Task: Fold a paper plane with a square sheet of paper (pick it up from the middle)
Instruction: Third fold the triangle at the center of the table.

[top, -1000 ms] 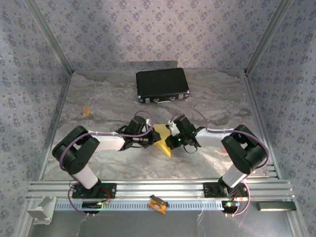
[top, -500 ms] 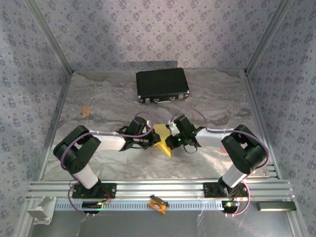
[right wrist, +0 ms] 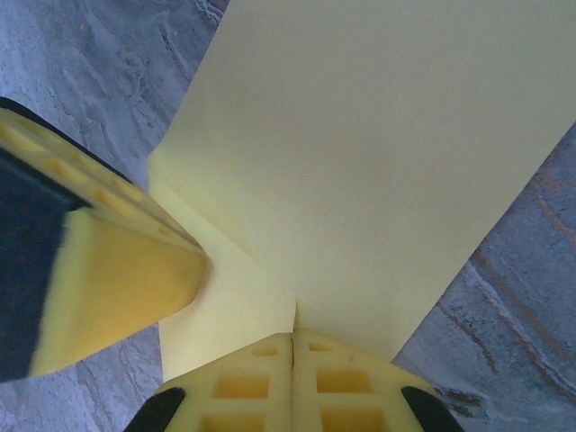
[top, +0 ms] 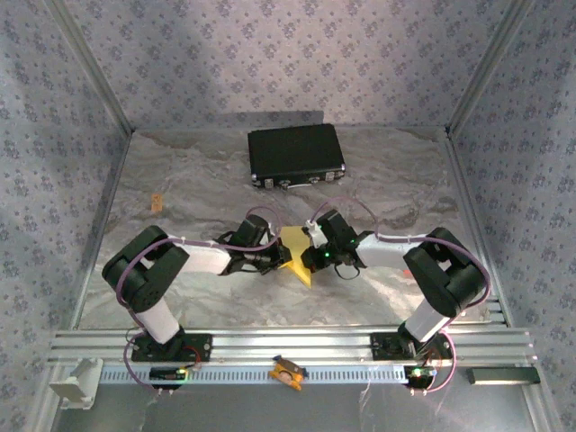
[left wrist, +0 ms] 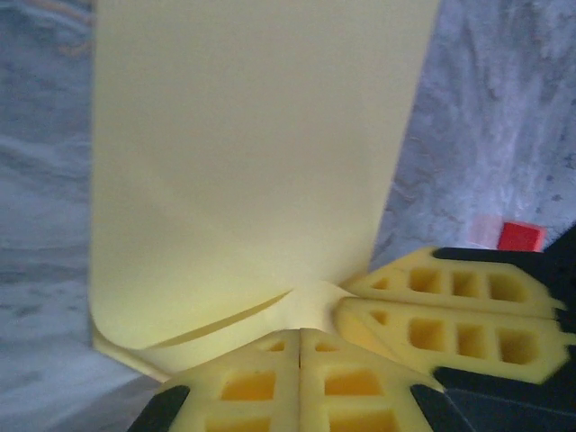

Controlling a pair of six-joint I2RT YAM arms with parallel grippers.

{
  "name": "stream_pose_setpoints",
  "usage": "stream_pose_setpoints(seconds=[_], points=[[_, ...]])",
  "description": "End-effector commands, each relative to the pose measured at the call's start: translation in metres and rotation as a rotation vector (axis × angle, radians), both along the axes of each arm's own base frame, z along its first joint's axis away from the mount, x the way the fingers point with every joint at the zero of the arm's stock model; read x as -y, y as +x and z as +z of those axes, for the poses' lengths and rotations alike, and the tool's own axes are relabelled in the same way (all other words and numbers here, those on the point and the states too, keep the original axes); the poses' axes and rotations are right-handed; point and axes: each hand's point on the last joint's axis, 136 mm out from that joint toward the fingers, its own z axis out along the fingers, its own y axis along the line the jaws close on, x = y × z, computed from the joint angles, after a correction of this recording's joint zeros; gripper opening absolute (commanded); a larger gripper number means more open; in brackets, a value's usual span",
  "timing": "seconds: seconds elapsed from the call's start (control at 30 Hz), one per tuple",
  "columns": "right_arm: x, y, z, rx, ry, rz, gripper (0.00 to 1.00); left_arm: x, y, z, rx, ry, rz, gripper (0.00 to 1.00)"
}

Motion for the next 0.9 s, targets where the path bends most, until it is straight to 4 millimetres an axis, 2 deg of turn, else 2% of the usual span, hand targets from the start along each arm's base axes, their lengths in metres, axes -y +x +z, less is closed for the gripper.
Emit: stream_pose_setpoints(seconds=[0.0, 0.2, 0.33, 0.4, 0.53, 0.63, 0.73, 0.87], points=[[0.009, -0.003, -0.014, -0.043, -0.05, -0.03, 0.0, -0.003, -0.003, -0.011, -0.003, 0.043, -0.011, 0.05], [0.009, -0.003, -0.013, -0.047, -0.045, -0.029, 0.0, -0.005, -0.005, -0.02, -0.019, 0.06, -0.018, 0.05], [0.005, -0.003, -0.004, -0.047, -0.02, -0.025, 0.01, -0.006, -0.006, -0.022, -0.021, 0.065, -0.019, 0.05], [0.004, -0.001, 0.004, -0.045, -0.006, -0.03, 0.06, -0.006, -0.006, -0.021, -0.018, 0.064, -0.02, 0.05], [0.009, 0.005, 0.028, -0.047, 0.027, -0.076, 0.3, -0.004, -0.005, -0.02, -0.014, 0.06, -0.026, 0.05], [0.018, 0.008, 0.045, -0.053, 0.053, -0.119, 0.38, -0.004, -0.004, -0.019, -0.009, 0.058, -0.027, 0.05], [0.019, 0.002, 0.059, -0.08, 0.105, -0.116, 0.4, -0.002, -0.004, -0.018, -0.003, 0.054, -0.029, 0.05], [-0.005, -0.023, 0.068, -0.18, 0.198, -0.011, 0.33, -0.002, -0.004, -0.019, -0.005, 0.053, -0.028, 0.05]])
